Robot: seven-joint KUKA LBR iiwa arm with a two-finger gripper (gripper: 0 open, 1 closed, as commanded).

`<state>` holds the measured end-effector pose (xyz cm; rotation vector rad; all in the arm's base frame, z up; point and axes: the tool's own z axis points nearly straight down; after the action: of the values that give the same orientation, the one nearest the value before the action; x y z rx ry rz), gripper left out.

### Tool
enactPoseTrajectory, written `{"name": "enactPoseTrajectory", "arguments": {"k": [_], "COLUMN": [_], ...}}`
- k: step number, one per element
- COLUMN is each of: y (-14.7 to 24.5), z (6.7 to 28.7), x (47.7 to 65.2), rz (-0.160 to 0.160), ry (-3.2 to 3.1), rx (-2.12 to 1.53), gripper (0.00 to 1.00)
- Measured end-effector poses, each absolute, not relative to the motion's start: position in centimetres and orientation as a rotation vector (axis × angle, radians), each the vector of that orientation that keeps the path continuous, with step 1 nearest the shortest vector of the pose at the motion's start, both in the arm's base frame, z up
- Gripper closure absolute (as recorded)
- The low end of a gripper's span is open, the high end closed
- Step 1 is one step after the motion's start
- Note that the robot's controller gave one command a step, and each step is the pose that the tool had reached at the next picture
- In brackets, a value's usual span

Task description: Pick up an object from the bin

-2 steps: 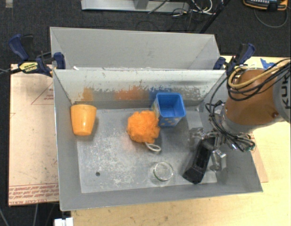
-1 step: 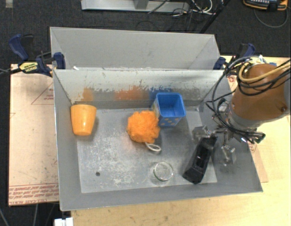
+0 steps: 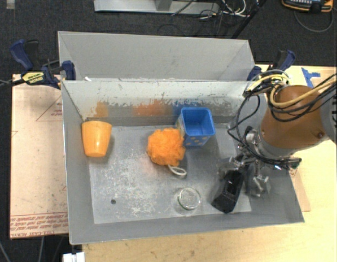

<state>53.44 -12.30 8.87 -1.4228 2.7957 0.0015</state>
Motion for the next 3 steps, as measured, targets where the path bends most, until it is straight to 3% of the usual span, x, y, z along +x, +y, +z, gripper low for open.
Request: {"name": "enactPoseTrajectory", "arguments": {"k": [1, 3], "y": [-12.52, -12.38], "z": [7.25, 7.56], "x": [53.64, 53.63], "rz": [0.008, 0.010], "ry": [2.648, 2.646], "rx": [-1.648, -1.646], "gripper": [1.00, 1.00]}}
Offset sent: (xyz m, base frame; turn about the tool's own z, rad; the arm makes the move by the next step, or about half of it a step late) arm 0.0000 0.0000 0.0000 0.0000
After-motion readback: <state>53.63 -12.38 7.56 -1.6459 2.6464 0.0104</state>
